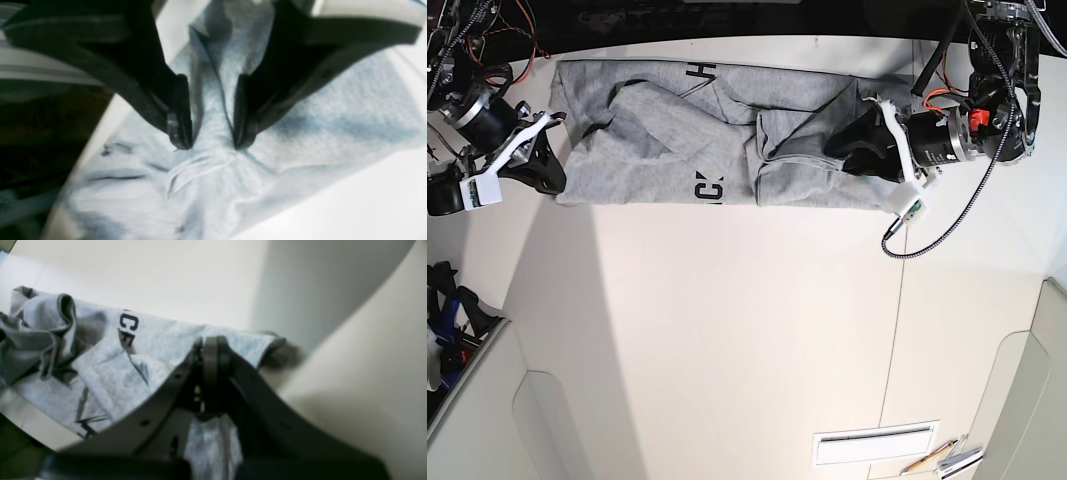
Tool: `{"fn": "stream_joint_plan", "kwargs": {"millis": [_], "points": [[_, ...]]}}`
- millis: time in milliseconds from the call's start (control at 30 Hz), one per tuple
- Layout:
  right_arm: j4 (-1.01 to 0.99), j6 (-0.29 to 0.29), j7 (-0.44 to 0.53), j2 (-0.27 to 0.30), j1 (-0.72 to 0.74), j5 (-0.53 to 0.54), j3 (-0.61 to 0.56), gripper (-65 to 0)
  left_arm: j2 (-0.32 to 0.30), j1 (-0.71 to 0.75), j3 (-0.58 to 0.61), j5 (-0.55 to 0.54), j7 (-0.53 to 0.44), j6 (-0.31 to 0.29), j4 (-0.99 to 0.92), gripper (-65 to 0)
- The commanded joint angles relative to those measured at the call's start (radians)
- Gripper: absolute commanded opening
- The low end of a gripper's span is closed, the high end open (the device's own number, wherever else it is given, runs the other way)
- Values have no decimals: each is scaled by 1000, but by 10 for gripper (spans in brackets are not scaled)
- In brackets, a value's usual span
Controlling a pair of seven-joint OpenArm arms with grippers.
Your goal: Fold the T-shirt properly
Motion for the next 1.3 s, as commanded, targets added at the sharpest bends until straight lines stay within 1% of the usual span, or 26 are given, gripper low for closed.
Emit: {"fn": "stream_joint_plan", "kwargs": {"millis": [0, 100, 300, 433, 567, 933, 1000, 1100, 1133, 1200, 1267], "points": [[12, 3, 23, 11, 5, 16, 6, -650, -9, -8, -4, -48, 1, -6, 27, -430], [12, 3, 23, 11, 5, 16, 6, -650, -9, -2, -4, -89, 31, -6, 53, -430], [12, 3, 23, 11, 5, 16, 6, -650, -9, 5, -1, -90, 35, -6, 71, -429], [12, 3, 23, 11, 5, 16, 6, -650, -9, 32, 26, -86, 33, -6, 71, -429], [12, 3, 24, 11, 5, 16, 6, -650, -8, 51, 82, -75, 29, -6, 71, -429], [12, 3, 24, 11, 5, 16, 6, -650, -9, 52, 309, -77, 30, -6, 71, -429], [12, 3, 24, 11, 6, 23, 11, -650, -9, 52, 330, -79, 30, -6, 71, -429], [12, 2, 23, 11, 5, 59, 45, -650, -9, 52, 327, -79, 31, -6, 72, -429], [12, -5, 23, 11, 5, 68, 64, -626, -9, 51, 321, -79, 31, -6, 74, -429], [12, -6, 17, 11, 5, 87, 111, -481, -9, 50, 306, -79, 31, -6, 79, -429], [12, -6, -23, 11, 5, 125, 161, -349, -9, 50, 282, -79, 34, -6, 89, -429]]}}
